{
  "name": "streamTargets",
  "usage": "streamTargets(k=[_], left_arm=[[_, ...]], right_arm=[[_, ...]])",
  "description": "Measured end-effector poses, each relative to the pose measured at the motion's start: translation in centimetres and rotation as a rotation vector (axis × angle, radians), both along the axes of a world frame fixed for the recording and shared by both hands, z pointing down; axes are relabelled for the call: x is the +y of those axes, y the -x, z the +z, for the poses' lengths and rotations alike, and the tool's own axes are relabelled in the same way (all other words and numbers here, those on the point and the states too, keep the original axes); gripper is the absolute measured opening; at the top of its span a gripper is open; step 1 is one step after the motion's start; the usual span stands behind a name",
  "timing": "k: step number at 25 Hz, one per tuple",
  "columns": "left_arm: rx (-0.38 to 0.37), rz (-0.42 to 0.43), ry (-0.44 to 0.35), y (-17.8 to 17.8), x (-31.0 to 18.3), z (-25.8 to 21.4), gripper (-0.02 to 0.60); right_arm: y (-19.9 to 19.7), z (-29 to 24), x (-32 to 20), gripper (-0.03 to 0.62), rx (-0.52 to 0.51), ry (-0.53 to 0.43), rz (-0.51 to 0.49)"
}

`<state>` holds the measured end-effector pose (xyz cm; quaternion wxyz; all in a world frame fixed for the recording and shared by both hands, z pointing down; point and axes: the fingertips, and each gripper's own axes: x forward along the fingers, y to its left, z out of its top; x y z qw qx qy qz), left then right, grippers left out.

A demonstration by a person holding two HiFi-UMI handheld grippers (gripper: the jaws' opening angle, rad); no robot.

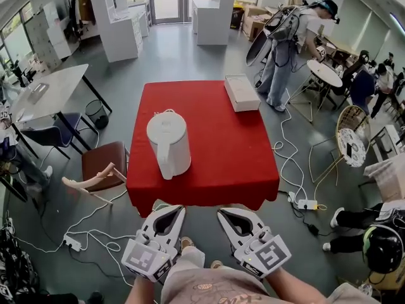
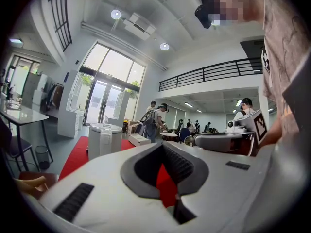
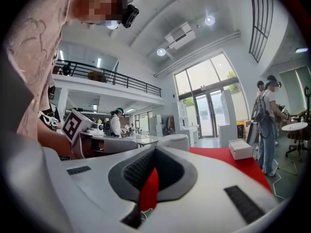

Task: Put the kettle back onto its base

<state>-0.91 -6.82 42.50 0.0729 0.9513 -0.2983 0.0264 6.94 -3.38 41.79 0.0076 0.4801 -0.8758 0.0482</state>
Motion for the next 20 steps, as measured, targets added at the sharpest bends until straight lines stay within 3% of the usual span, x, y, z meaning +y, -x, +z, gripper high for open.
streamTargets(k=[5, 10, 13, 20], left_arm=[[-0.011, -0.035, -0.025, -0.8, 4.8, -0.5, -0.003], [-0.022, -0.060, -0.001, -1.6, 10.0, -1.5, -0.003], [0.010, -0.080, -0.032, -1.8, 11.9, -2.2, -0.003], [0.007, -0.099, -0.007, -0.5, 15.1, -2.6, -0.003]], right_arm=[[-1.2, -1.1, 4.3, 0.003, -0.010, -0.052, -0.017], [-1.9, -2.3, 8.0, 0.003, -0.037, -0.074, -0.052], [-2.2, -2.2, 9.5, 0.003, -0.037, -0.064, -0.057], [-1.0, -2.2, 11.6, 0.003, -0.046, -0.061, -0.062]])
